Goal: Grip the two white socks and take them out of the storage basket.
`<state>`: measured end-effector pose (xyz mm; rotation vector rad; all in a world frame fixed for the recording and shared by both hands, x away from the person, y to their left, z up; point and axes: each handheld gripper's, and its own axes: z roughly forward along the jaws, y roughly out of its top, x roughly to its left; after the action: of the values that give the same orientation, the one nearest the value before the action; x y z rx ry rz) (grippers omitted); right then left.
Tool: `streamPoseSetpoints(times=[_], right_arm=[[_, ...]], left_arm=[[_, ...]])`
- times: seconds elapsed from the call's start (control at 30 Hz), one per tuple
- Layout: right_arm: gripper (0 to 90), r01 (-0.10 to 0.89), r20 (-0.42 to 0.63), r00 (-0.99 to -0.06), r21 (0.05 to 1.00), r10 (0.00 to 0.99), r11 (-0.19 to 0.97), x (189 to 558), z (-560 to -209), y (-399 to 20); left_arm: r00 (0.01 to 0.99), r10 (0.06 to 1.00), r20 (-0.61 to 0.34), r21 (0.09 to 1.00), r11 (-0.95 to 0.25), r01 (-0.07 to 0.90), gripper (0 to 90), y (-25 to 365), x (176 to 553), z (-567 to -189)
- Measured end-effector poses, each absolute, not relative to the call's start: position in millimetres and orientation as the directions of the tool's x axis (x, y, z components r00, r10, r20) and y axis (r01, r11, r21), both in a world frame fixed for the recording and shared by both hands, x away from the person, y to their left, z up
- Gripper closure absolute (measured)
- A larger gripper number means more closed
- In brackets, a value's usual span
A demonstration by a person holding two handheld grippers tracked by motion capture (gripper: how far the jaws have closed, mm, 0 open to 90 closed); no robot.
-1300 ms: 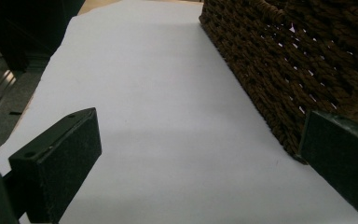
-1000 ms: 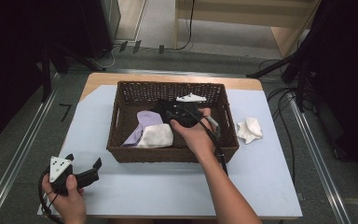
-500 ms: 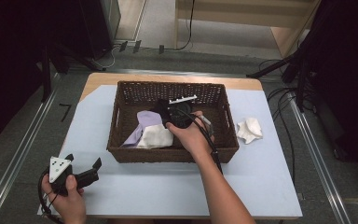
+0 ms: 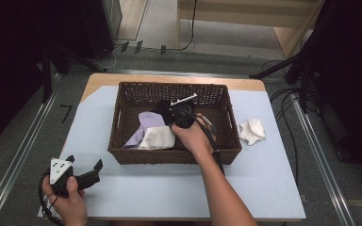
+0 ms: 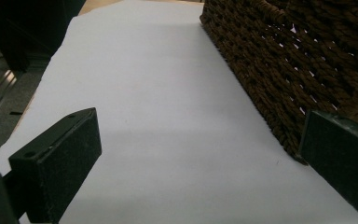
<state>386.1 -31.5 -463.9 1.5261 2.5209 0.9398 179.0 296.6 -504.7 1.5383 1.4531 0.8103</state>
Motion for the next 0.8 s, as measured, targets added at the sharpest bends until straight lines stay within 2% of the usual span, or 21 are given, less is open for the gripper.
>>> streamPoseSetpoints(times=[0.2,0.3,0.4,0.47,0.53,0.57,0.67,0.8], right_arm=[[90.0,0.773,0.286,-0.466,0.593,0.838,0.227,385,-455,-41],[67.4,0.769,0.309,-0.499,0.589,0.81,0.249,383,-461,-34],[55.3,0.774,0.305,-0.511,0.571,0.804,0.275,384,-466,-29],[50.8,0.785,0.31,-0.5,0.557,0.809,0.271,385,-468,-28],[51.9,0.787,0.304,-0.509,0.544,0.805,0.291,387,-471,-27],[56.7,0.796,0.297,-0.507,0.523,0.809,0.306,388,-472,-25],[61.6,0.796,0.285,-0.519,0.505,0.806,0.333,389,-475,-24],[84.2,0.803,0.28,-0.532,0.468,0.799,0.37,389,-476,-23]], left_arm=[[0.117,0.988,-0.096,0.898,0.036,0.438,0.0,297,179,-505],[0.117,0.988,-0.096,0.898,0.036,0.438,0.0,297,179,-505],[0.118,0.988,-0.096,0.898,0.034,0.439,0.0,297,179,-505],[0.116,0.989,-0.095,0.898,0.034,0.439,0.0,297,179,-505],[0.116,0.989,-0.095,0.898,0.035,0.439,0.0,297,179,-505],[0.116,0.989,-0.094,0.898,0.034,0.44,0.0,297,179,-505],[0.114,0.989,-0.093,0.897,0.034,0.44,0.0,296,179,-505],[0.116,0.989,-0.09,0.897,0.03,0.441,0.0,296,179,-505]])
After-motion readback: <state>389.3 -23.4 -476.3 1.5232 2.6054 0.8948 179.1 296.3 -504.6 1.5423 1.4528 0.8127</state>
